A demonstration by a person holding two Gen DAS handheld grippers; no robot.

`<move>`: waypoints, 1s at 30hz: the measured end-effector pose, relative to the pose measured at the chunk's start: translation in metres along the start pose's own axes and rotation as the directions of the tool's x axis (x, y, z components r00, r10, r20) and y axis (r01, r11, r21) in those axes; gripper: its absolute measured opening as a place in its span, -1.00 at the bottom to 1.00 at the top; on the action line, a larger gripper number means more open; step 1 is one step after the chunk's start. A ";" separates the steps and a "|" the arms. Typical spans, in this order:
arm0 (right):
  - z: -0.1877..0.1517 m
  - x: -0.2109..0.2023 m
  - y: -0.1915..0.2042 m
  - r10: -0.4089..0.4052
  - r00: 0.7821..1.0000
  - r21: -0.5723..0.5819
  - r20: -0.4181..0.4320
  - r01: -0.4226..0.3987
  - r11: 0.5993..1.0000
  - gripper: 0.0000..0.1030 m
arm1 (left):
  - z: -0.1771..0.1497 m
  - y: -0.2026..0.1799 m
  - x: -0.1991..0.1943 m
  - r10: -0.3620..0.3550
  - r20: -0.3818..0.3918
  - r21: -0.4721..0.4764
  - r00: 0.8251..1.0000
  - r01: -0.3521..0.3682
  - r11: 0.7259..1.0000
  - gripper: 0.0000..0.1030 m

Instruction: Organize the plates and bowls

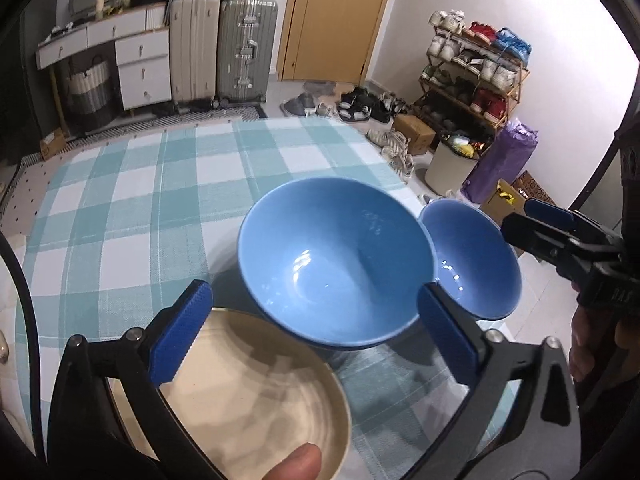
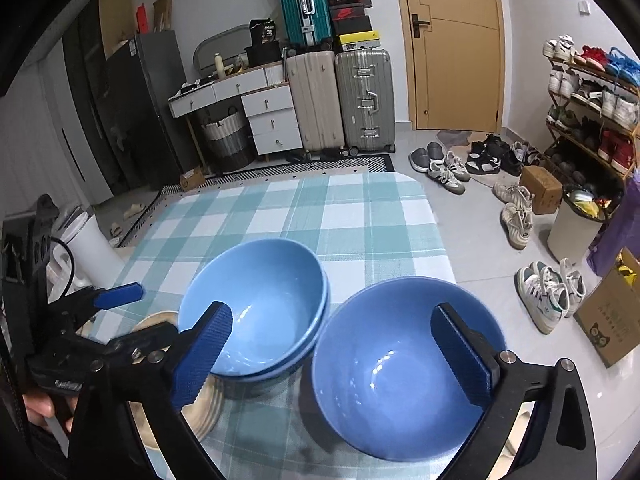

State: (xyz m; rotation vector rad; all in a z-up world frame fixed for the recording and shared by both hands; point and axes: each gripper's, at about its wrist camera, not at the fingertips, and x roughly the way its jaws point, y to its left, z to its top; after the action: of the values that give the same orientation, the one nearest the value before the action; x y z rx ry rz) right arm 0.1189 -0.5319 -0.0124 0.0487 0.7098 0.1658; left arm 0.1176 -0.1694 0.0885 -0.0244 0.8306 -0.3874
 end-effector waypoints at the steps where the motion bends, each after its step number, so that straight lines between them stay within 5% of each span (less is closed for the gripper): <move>1: -0.001 -0.004 -0.001 -0.006 1.000 -0.001 0.005 0.006 1.000 0.98 | -0.002 -0.004 -0.003 0.000 0.004 0.009 1.000 0.000 1.000 0.97; 17: -0.014 -0.057 -0.047 -0.090 0.991 0.066 0.097 0.084 0.994 0.98 | -0.041 -0.065 -0.007 -0.021 -0.011 0.022 1.000 0.021 1.000 0.97; 26: -0.029 -0.056 -0.069 -0.121 0.989 0.108 0.085 0.111 0.988 0.98 | -0.059 -0.093 0.002 -0.100 -0.024 0.045 0.995 0.101 0.994 0.91; 30: -0.034 -0.051 -0.079 -0.130 0.989 0.126 0.071 0.121 0.985 0.98 | -0.064 -0.100 0.005 -0.156 -0.035 0.012 0.987 0.156 0.988 0.73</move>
State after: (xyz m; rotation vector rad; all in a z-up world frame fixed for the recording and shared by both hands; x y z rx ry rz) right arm 0.0695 -0.6183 -0.0128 0.1256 0.6411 -0.0004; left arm 0.0412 -0.2561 0.0587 -0.0698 0.8625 -0.5424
